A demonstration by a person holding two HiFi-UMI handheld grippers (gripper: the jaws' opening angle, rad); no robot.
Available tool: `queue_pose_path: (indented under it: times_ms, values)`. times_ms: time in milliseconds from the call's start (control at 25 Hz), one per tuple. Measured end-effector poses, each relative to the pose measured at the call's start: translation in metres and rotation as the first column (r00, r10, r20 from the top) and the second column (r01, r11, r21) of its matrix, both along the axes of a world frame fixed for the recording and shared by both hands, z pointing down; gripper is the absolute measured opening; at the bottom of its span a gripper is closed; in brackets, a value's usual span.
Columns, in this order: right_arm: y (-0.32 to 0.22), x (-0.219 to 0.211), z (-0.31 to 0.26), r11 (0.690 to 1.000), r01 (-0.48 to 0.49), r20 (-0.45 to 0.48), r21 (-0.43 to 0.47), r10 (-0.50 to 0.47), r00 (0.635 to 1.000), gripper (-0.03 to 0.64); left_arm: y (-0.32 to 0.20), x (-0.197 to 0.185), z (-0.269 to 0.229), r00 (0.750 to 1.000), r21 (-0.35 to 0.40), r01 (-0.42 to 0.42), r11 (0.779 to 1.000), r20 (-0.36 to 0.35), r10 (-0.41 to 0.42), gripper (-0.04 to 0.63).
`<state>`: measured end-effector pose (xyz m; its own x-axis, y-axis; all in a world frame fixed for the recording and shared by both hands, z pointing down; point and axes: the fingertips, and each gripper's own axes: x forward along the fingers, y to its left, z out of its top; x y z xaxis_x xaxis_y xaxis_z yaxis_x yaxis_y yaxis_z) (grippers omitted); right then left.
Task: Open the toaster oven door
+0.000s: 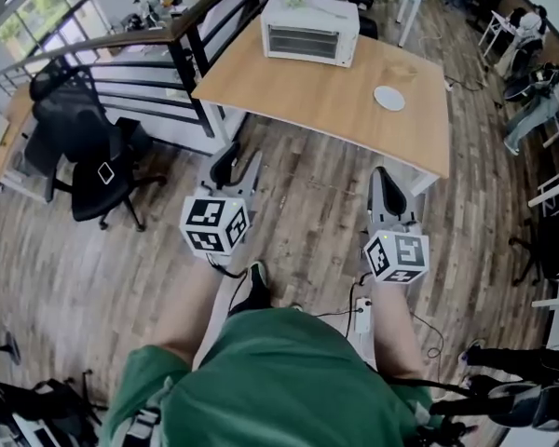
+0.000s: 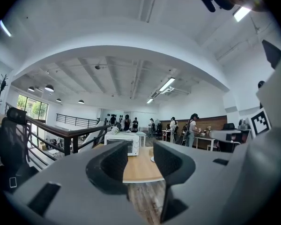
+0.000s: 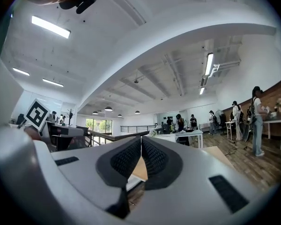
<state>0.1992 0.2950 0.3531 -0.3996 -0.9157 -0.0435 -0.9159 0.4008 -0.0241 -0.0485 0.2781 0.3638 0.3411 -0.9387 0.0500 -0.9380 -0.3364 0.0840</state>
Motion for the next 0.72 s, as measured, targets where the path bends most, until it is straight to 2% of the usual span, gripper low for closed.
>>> queue_pose_path:
  times_ms: [320,720]
  values:
    - [-0.05,-0.042,0.0,1.0,-0.013,0.002,-0.008,0.013,1.0,0.025,-0.049,-0.051,0.006,1.0,-0.004,0.011,1.0,-0.023,-0.012,0.183]
    - [-0.118,-0.112,0.007,0.998,-0.046,-0.065,-0.049,0.043,0.997,0.025,-0.129,-0.121,0.025,0.995,-0.024,-0.017,1.0,-0.101,0.015,0.183]
